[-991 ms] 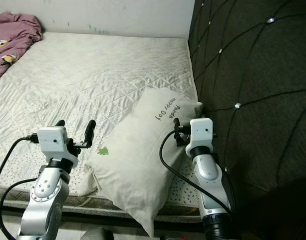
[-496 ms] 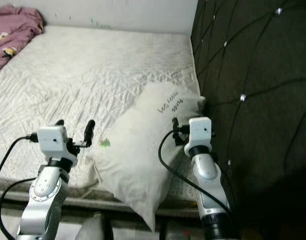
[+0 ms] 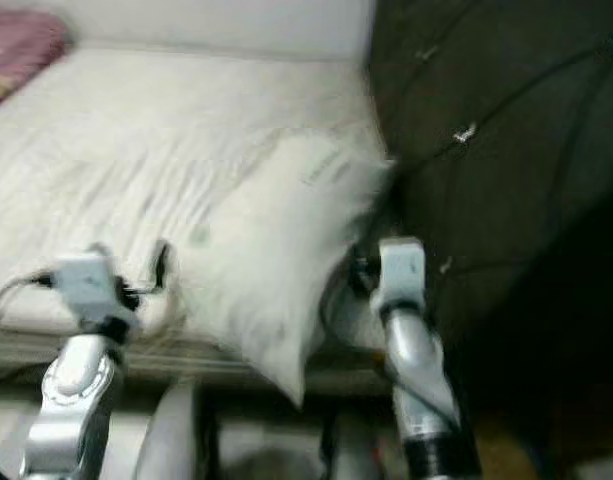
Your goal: Clean up the room
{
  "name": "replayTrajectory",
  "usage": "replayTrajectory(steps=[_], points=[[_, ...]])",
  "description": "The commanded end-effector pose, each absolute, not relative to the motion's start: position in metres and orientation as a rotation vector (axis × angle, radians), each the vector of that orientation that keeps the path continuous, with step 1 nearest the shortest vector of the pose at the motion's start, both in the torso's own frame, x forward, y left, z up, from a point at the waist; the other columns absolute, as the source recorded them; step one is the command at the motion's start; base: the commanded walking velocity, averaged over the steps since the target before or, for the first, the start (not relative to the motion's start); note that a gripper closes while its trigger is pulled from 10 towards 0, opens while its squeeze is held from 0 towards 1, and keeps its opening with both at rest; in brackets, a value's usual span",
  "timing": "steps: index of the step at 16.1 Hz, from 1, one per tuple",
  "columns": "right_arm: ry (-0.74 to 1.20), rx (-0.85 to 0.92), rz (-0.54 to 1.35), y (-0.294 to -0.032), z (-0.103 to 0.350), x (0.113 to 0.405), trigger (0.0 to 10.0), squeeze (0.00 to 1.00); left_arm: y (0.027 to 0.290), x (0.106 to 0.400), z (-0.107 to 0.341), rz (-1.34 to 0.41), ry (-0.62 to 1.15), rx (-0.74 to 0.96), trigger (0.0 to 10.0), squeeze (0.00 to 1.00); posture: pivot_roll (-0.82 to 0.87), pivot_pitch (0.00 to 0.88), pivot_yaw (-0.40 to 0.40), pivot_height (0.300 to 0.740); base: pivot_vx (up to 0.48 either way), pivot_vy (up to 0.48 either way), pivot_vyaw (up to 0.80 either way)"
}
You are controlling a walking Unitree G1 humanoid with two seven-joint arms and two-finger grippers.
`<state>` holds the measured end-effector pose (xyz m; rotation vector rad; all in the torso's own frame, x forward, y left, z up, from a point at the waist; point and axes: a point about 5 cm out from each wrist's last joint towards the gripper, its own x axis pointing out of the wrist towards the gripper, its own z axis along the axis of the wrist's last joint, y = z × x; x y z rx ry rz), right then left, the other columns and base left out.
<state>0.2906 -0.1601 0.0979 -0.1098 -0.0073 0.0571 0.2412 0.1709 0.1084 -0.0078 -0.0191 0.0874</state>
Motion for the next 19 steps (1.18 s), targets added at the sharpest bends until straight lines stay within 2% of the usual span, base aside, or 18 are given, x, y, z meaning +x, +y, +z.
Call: replayTrajectory(steps=[1, 3, 7, 11, 17, 19], points=[[-0.007, -0.104, 0.052, -0.157, 0.102, 0.292, 10.0, 0.0, 0.173, 0.244, 0.115, 0.087, -0.028, 0.023, 10.0, 0.0, 0.01, 0.105, -0.019, 0.638, 0.0, 0.0, 0.0], [-0.008, -0.074, 0.057, -0.152, 0.107, 0.292, 10.0, 0.0, 0.178, 0.245, 0.12, 0.109, -0.032, 0.037, 10.0, 0.0, 0.01, 0.12, -0.015, 0.638, 0.0, 0.0, 0.0], [0.054, -0.062, 0.109, -0.145, 0.099, 0.283, 10.0, 0.0, 0.195, 0.228, 0.109, 0.183, 0.026, 0.071, 10.0, 0.0, 0.01, 0.14, -0.02, 0.633, 0.0, 0.0, 0.0], [0.126, -0.066, 0.191, -0.138, 0.092, 0.283, 10.0, 0.0, 0.194, 0.227, 0.111, 0.184, 0.031, 0.075, 10.0, 0.0, 0.01, 0.138, -0.021, 0.583, 0.0, 0.0, 0.0], [0.167, -0.065, 0.219, -0.138, 0.088, 0.28, 10.0, 0.0, 0.19, 0.229, 0.112, 0.151, 0.026, 0.068, 10.0, 0.0, 0.01, 0.143, -0.019, 0.583, 0.0, 0.0, 0.0], [0.174, -0.065, 0.23, -0.137, 0.087, 0.28, 10.0, 0.0, 0.19, 0.228, 0.113, 0.148, 0.022, 0.057, 10.0, 0.0, 0.01, 0.142, -0.02, 0.583, 0.279, 0.0, 0.0]])
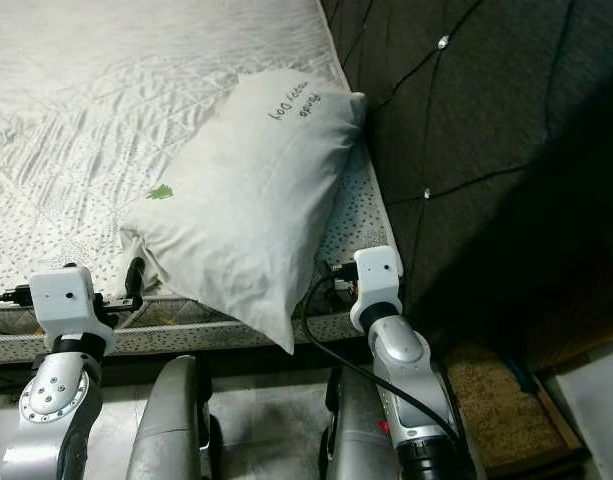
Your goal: Clean up the room
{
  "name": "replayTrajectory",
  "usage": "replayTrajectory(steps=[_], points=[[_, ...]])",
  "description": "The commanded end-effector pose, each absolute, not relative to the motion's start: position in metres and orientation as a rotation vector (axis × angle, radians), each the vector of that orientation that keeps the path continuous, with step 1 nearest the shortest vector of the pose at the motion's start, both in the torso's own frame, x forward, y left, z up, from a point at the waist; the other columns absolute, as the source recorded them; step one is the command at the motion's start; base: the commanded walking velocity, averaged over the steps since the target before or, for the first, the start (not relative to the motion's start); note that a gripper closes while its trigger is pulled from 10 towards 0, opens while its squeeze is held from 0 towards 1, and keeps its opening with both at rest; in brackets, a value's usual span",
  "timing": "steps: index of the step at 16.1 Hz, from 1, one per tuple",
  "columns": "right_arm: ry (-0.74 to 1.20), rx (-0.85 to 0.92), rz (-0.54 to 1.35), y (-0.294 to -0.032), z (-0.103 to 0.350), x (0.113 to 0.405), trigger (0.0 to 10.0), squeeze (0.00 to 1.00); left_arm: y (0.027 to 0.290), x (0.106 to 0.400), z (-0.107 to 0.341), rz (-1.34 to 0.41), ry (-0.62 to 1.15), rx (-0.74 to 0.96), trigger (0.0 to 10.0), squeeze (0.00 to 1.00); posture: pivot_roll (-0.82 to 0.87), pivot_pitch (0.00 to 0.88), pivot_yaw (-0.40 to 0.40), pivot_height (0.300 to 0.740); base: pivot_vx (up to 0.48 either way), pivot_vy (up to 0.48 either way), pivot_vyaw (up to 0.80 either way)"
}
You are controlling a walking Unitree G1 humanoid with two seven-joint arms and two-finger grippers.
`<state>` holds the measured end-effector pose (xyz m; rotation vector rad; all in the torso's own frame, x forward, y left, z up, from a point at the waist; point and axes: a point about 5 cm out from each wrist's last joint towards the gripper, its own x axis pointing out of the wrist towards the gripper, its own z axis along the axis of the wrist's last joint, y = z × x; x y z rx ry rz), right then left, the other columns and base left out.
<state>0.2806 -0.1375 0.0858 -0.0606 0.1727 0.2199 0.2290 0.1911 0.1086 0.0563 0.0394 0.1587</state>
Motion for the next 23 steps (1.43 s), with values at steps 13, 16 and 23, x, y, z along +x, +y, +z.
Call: replayTrajectory(steps=[13, 16, 23], points=[[0.18, -0.089, 0.249, -0.1366, 0.0865, 0.2829, 10.0, 0.0, 0.1851, 0.2316, 0.1135, 0.118, 0.02, 0.038, 10.0, 0.0, 0.01, 0.138, -0.026, 0.583, 0.355, 0.0, 0.0], [0.184, -0.09, 0.25, -0.1372, 0.0862, 0.2828, 10.0, 0.0, 0.1833, 0.2308, 0.1128, 0.095, 0.03, 0.041, 10.0, 0.0, 0.0, 0.147, -0.028, 0.583, 0.0, 0.0, 0.0], [0.214, -0.104, 0.319, -0.1333, 0.085, 0.2836, 10.0, 0.0, 0.1853, 0.2307, 0.1154, 0.125, 0.036, 0.051, 10.0, 0.0, 0.01, 0.174, -0.03, 0.543, 0.0, 0.0, 0.0]])
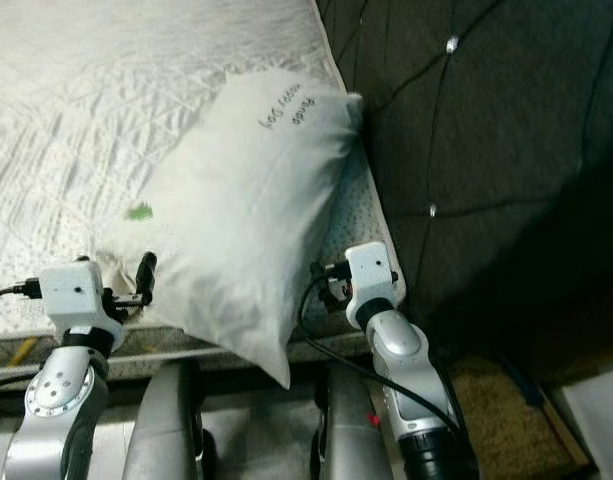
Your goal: Clean up the room
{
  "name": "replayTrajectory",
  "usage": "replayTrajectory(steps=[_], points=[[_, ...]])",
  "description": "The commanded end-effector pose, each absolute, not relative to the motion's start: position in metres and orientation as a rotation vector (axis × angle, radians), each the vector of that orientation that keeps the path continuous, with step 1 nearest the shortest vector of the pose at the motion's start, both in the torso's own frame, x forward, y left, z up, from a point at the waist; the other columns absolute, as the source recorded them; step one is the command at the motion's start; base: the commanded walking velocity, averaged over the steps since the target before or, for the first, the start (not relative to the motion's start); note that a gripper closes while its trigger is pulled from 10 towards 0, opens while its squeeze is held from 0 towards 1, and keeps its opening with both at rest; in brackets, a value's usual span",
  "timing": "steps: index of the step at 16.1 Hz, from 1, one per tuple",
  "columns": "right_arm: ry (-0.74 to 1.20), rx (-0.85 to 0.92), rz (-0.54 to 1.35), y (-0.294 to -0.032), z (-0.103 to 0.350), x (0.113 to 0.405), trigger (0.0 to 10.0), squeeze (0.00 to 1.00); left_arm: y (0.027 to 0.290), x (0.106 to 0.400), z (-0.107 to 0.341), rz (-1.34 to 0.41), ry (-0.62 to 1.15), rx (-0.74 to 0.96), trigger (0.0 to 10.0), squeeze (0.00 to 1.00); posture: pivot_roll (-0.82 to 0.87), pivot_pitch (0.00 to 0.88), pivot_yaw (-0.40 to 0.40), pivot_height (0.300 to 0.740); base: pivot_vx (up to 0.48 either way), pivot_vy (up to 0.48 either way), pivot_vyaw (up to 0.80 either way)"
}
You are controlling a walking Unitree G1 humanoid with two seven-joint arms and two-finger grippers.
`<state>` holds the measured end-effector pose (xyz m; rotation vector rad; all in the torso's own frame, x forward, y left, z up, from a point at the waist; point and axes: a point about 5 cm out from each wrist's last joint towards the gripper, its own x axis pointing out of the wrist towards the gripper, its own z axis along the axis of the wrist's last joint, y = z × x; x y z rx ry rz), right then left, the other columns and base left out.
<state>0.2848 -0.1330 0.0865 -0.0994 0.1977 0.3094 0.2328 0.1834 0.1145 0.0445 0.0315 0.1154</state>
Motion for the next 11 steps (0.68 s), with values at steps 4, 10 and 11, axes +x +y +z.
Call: replayTrajectory(steps=[4, 10, 11], points=[[0.236, -0.14, 0.431, -0.131, 0.084, 0.283, 10.0, 0.0, 0.186, 0.219, 0.116, 0.092, 0.055, 0.143, 10.0, 0.0, 0.02, 0.183, -0.029, 0.518, 0.0, 0.0, 0.0], [0.357, -0.135, 0.834, -0.142, 0.093, 0.279, 10.0, 0.0, 0.196, 0.189, 0.11, 0.078, 0.115, 0.154, 10.0, 0.0, 0.06, 0.177, -0.024, 0.518, 0.0, 0.0, 0.0], [0.357, -0.125, 0.844, -0.142, 0.095, 0.281, 10.0, 0.0, 0.196, 0.186, 0.108, 0.082, 0.127, 0.154, 10.0, 0.0, 0.07, 0.174, -0.024, 0.518, 0.0, 0.0, 0.0]])
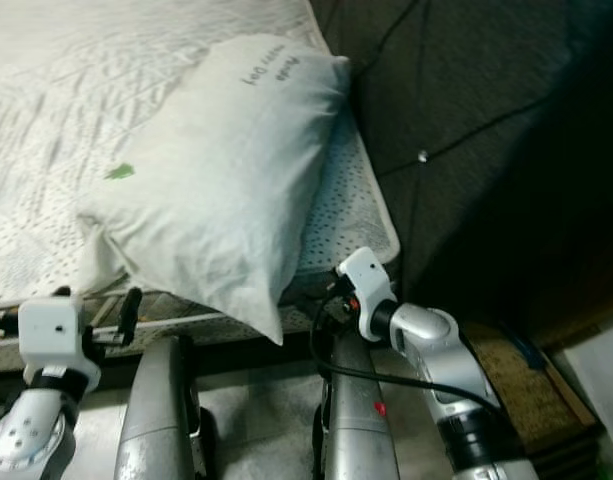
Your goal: Clean up the room
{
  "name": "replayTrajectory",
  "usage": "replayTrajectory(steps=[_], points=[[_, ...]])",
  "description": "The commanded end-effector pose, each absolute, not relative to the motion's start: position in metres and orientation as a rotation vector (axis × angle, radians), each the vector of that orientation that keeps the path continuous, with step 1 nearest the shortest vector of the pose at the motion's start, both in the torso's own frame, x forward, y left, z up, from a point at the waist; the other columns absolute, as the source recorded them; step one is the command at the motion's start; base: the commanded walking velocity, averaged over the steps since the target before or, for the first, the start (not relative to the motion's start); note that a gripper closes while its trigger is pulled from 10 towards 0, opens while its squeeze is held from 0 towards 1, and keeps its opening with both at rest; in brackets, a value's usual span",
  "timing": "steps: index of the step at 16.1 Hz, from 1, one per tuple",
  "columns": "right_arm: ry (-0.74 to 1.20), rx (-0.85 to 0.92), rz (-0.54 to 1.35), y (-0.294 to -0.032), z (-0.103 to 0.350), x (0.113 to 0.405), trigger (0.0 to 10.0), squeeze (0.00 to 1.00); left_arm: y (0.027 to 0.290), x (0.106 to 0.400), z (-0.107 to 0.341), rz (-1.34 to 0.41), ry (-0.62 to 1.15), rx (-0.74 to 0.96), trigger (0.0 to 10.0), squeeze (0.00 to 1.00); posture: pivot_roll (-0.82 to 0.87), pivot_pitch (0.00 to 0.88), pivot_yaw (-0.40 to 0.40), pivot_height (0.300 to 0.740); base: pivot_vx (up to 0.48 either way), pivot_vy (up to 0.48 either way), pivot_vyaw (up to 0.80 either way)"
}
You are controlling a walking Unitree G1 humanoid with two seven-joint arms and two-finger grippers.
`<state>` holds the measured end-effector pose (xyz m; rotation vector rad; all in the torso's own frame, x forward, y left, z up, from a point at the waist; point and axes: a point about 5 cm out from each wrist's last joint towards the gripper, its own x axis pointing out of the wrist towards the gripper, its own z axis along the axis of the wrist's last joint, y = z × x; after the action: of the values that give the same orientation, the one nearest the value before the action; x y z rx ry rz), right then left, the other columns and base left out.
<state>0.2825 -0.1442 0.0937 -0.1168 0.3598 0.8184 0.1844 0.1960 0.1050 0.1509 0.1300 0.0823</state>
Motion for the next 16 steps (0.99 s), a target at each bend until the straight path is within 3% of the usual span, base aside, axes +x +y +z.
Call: replayTrajectory(steps=[1, 7, 13, 16], points=[[0.357, -0.07, 0.86, -0.138, 0.098, 0.284, 10.0, 0.0, 0.199, 0.177, 0.103, 0.103, 0.158, 0.139, 10.0, 0.0, 0.07, 0.172, -0.023, 0.518, 0.0, 0.0, 0.0], [0.429, -0.046, 1.085, -0.116, 0.091, 0.26, 10.0, 0.0, 0.207, 0.172, 0.102, 0.136, 0.177, 0.114, 10.0, 0.0, 0.1, 0.164, -0.011, 0.493, 0.0, 0.0, 0.0], [0.454, 0.03, 0.987, -0.096, 0.089, 0.262, 10.0, 0.0, 0.208, 0.179, 0.104, 0.121, 0.172, 0.124, 10.0, 0.0, 0.11, 0.16, 0.001, 0.493, 0.0, 0.0, 0.0], [0.418, 0.106, 0.783, -0.093, 0.094, 0.278, 10.0, 0.0, 0.209, 0.18, 0.104, 0.119, 0.175, 0.127, 10.0, 0.0, 0.11, 0.157, 0.0, 0.493, 0.0, 0.0, 0.0]])
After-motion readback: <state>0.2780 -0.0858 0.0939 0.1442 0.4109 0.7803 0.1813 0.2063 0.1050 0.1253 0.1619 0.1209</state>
